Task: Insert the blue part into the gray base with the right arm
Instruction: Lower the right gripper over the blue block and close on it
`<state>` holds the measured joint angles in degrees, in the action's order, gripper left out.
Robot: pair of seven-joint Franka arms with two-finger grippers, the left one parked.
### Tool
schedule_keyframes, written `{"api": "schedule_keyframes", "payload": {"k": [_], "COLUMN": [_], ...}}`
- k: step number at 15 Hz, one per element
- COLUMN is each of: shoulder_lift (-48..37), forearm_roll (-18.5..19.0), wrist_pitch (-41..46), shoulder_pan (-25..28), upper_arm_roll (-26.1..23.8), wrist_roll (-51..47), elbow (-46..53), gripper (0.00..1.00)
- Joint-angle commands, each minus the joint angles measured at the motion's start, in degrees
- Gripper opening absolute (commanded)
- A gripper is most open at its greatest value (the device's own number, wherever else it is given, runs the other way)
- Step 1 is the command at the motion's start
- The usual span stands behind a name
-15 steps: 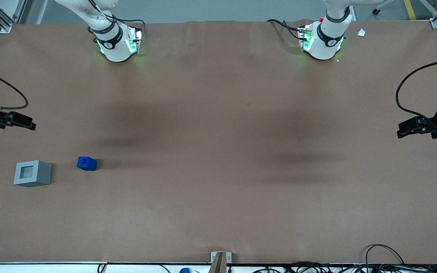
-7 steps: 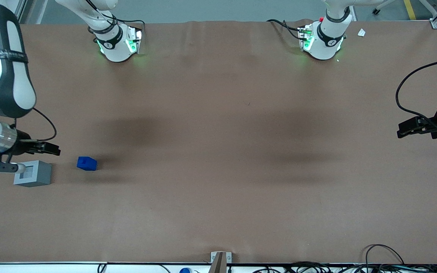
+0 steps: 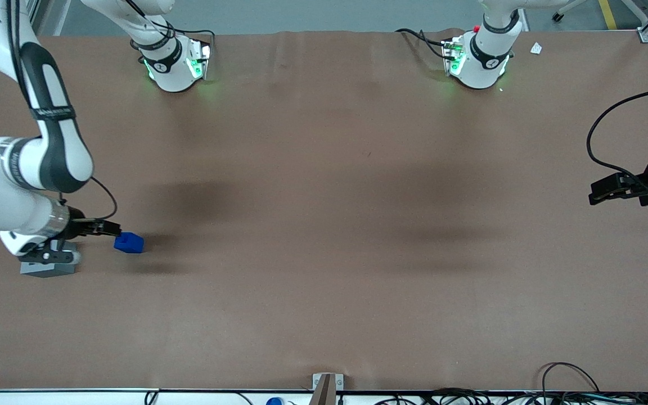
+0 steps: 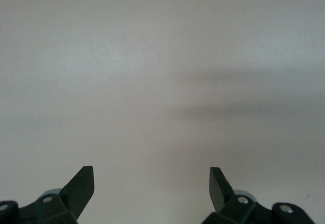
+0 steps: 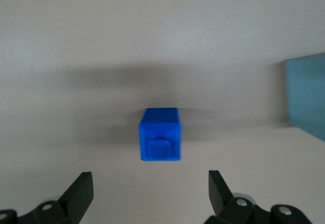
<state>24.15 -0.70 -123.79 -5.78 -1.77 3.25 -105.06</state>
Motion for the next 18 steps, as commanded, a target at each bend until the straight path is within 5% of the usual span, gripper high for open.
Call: {"api": "schedule_keyframes", "payload": {"k": [1,10,18], "shoulder_lift": [2.99,6.08,7.05], "forearm_roll": [-0.62,-0.35,-0.26], "wrist_pitch": [-4.33,-7.69,-8.3], "shoulder_pan": [0.6,-0.72,-1.51], "upper_arm_roll": [0.02,0.1,0.1], "wrist_roll": [0.26,0.96,0.96], "elbow": [-0.76,-0.59,-0.58], "gripper": [1.0,1.0,0.84]}}
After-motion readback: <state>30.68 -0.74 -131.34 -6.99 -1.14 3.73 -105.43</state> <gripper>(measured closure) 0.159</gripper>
